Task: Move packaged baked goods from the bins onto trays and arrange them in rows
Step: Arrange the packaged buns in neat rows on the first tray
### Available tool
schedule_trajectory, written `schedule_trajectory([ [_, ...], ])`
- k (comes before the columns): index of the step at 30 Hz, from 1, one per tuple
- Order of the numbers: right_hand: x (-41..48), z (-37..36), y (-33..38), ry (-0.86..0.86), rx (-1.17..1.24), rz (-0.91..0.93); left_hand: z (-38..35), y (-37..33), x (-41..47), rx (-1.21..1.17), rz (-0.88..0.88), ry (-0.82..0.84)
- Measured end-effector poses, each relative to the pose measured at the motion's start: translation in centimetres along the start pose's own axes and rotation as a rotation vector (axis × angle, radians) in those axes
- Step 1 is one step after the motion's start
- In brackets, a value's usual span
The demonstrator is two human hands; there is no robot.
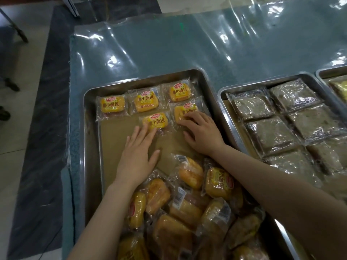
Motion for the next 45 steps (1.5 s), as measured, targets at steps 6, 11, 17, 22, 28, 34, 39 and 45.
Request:
schedule_trajectory([
  [6, -1.5, 3.7, 1.4, -0.111, 0.19, -0.145, 0.8, 1.1, -8.1, -0.269, 0.22, 0.123],
  [11, -4.3, 3.5, 6.6, 0.209, 0.198, -0.052, 0.3, 1.5, -13.4, -0.36, 0.278, 0.119],
  [17, -6.0, -0.4, 13.6, 0.636, -0.145, 0.336, -1.3, 0.9, -15.8, -0.332, 0.328, 0.136],
  [22, -6.4, -2.7, 13.7, 0.724, -0.254, 0.396, -1.4, 1.1, -16.7, -0.287, 0.377, 0.037],
  [28, -7.2, -2.3, 12.7, 0.652, -0.324, 0.324, -2.1, -0.1, -19.7, -0.273, 0.427, 0.044],
  [34, -5.0, -0.4, 9.7, 0.635, 0.114, -0.201, -2.6, -0.5, -21.2, -0.306, 0.424, 0.127],
  [39, -4.0, 0.1, 7.4, 0.529, 0.295, -0.298, -2.7, -0.6, -21.0, -0.263, 0.465, 0.093],
  [45, -5.2, -1.3, 7.7, 0.626, 0.142, -0.222, -2.6, -0.7, -19.7, -0.269, 0.535, 0.082],
])
Point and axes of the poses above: each hand's wrist, its own x-axis towards the middle knuckle, its own z-axis out of the back of the hand, y = z × x, the point moved 6 cm from there along x, towards the middle knuckle, and after that the axes turned 6 degrees about -z, right-handed, at the moved point
